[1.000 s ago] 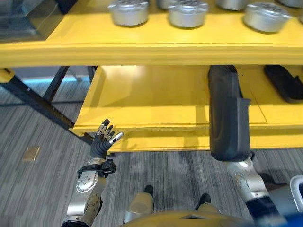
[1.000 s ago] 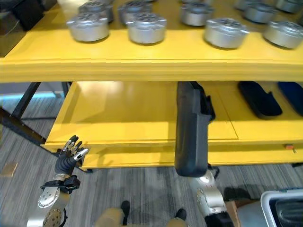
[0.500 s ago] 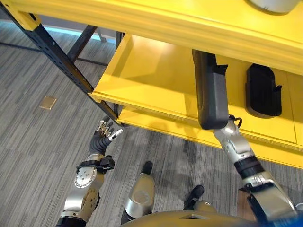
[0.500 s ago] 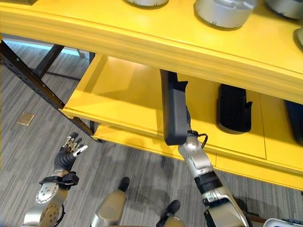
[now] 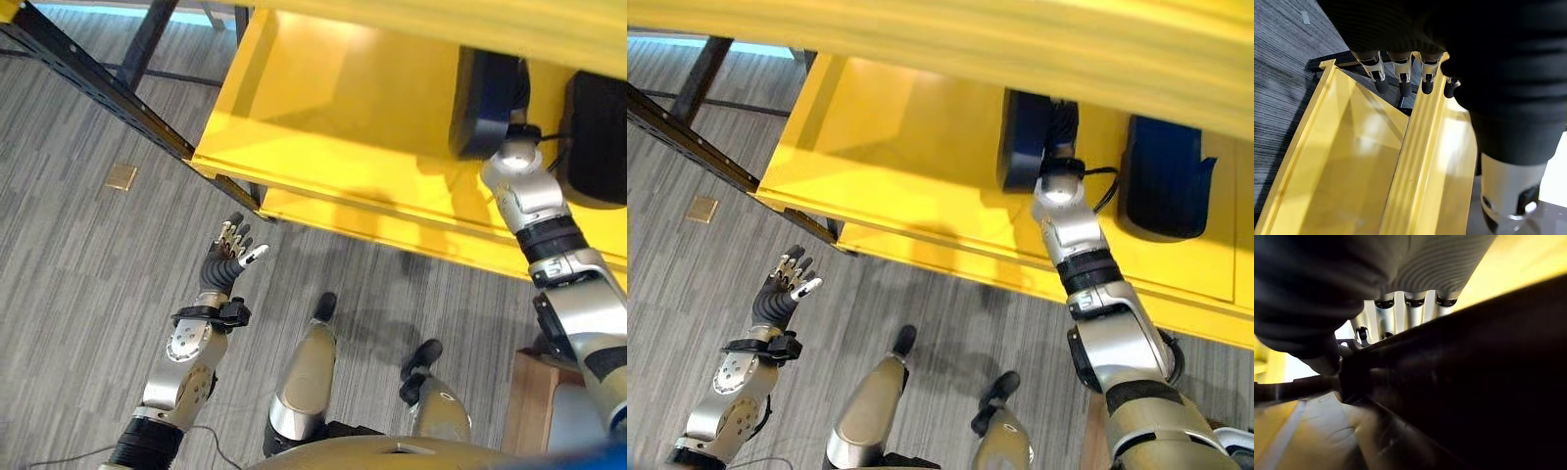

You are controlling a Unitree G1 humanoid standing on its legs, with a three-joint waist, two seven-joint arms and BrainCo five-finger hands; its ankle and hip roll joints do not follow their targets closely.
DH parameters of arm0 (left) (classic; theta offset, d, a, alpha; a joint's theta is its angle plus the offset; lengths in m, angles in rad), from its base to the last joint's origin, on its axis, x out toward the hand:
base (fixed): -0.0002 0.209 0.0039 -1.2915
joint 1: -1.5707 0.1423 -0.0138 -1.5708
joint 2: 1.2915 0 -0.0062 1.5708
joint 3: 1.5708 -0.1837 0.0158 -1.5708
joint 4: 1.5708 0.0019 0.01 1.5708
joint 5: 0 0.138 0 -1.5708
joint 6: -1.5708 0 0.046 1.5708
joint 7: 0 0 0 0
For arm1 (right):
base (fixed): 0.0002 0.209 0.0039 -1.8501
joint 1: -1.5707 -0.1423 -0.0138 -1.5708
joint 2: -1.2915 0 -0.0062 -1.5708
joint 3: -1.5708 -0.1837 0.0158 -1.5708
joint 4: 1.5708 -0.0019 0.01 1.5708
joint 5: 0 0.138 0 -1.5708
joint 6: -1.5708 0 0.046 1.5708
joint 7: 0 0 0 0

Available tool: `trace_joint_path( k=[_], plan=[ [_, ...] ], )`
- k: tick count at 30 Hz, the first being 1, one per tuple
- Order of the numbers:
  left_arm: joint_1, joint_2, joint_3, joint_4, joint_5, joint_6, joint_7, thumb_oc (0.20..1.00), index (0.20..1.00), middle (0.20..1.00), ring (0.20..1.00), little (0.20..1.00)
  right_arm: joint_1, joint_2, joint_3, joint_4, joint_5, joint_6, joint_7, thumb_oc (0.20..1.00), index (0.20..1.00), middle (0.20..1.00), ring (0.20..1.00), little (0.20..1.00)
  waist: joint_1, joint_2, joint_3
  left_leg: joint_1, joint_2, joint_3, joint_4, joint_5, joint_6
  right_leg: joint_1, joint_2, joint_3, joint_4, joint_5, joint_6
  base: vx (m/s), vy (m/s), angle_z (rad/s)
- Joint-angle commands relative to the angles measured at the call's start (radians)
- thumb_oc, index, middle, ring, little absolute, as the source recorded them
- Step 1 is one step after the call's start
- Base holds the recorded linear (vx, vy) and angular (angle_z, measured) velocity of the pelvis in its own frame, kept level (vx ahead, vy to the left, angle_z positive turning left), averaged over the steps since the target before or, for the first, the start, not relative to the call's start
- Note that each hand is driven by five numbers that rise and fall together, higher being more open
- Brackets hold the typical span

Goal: Move parts from the plastic box to the shelf.

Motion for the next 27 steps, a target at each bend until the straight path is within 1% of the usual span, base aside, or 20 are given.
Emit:
trace_joint_path(
  k=[1, 5, 7, 9, 16, 19, 21, 27],
  plan=[
    [0.049, 0.056, 0.009, -0.114, -0.012, -0.075, 0.006, 1.000, 1.000, 1.000, 1.000, 1.000, -0.088, -0.055, 0.021, -0.023, -0.041, -0.044, -0.055, 0.200, 0.200, 0.200, 0.200, 0.200, -0.015, -0.011, -0.028, -0.051, 0.024, 0.052, 0.011, 0.007, -0.001, 0.065, -0.034, 0.031, 0.139, -0.148, 0.011, -0.10, 0.042, -0.09],
    [0.040, 0.057, -0.009, -0.123, -0.008, -0.084, 0.011, 1.000, 1.000, 1.000, 1.000, 1.000, -0.162, -0.086, 0.041, 0.031, -0.063, -0.041, -0.076, 0.200, 0.200, 0.200, 0.200, 0.200, -0.032, 0.007, 0.003, -0.119, 0.021, 0.065, 0.090, -0.019, 0.000, -0.022, -0.040, 0.063, 0.235, -0.179, 0.003, -0.10, 0.054, -0.08],
    [0.038, 0.053, -0.013, -0.122, -0.008, -0.086, 0.014, 1.000, 1.000, 1.000, 1.000, 1.000, -0.177, -0.087, 0.044, 0.047, -0.062, -0.042, -0.076, 0.200, 0.200, 0.200, 0.200, 0.200, -0.034, 0.007, 0.005, -0.137, 0.023, 0.069, 0.113, -0.029, 0.001, -0.046, -0.040, 0.077, 0.259, -0.187, 0.001, -0.05, 0.037, -0.16],
    [0.026, 0.051, -0.037, -0.118, -0.009, -0.089, 0.022, 1.000, 1.000, 1.000, 1.000, 1.000, -0.222, -0.097, 0.056, 0.101, -0.066, -0.041, -0.086, 0.200, 0.200, 0.200, 0.200, 0.200, -0.041, 0.011, 0.020, -0.188, 0.024, 0.073, 0.178, -0.049, 0.004, -0.107, -0.046, 0.095, 0.332, -0.207, -0.003, -0.08, 0.027, -0.15],
    [-0.014, 0.046, -0.073, -0.120, -0.004, -0.098, 0.042, 1.000, 1.000, 1.000, 1.000, 1.000, -0.321, -0.134, 0.132, 0.217, -0.101, -0.023, -0.089, 0.200, 0.200, 0.200, 0.200, 0.200, -0.063, 0.013, 0.037, -0.296, 0.015, 0.065, 0.291, -0.085, 0.014, -0.220, -0.057, 0.128, 0.456, -0.257, -0.012, -0.04, 0.007, -0.04],
    [-0.027, 0.046, -0.083, -0.119, -0.004, -0.099, 0.047, 1.000, 1.000, 1.000, 1.000, 1.000, -0.345, -0.139, 0.150, 0.256, -0.109, -0.019, -0.090, 0.200, 0.200, 0.200, 0.200, 0.200, -0.066, 0.013, 0.040, -0.312, 0.014, 0.064, 0.297, -0.086, 0.014, -0.237, -0.056, 0.131, 0.467, -0.262, -0.014, -0.01, 0.002, 0.02],
    [-0.040, 0.048, -0.095, -0.117, -0.004, -0.104, 0.051, 1.000, 1.000, 1.000, 1.000, 1.000, -0.377, -0.154, 0.180, 0.323, -0.114, -0.016, -0.082, 0.200, 0.200, 0.200, 0.200, 0.200, -0.066, 0.009, 0.042, -0.327, 0.013, 0.061, 0.301, -0.086, 0.015, -0.254, -0.054, 0.132, 0.472, -0.264, -0.015, 0.00, 0.000, 0.00],
    [-0.068, 0.048, -0.101, -0.113, -0.008, -0.117, 0.060, 1.000, 1.000, 1.000, 1.000, 1.000, -0.428, -0.179, 0.239, 0.396, -0.132, -0.012, -0.070, 0.200, 0.200, 0.200, 0.200, 0.200, -0.068, 0.004, 0.043, -0.338, 0.011, 0.060, 0.299, -0.085, 0.016, -0.268, -0.054, 0.129, 0.480, -0.271, -0.015, 0.00, -0.001, 0.01]
  ],
)
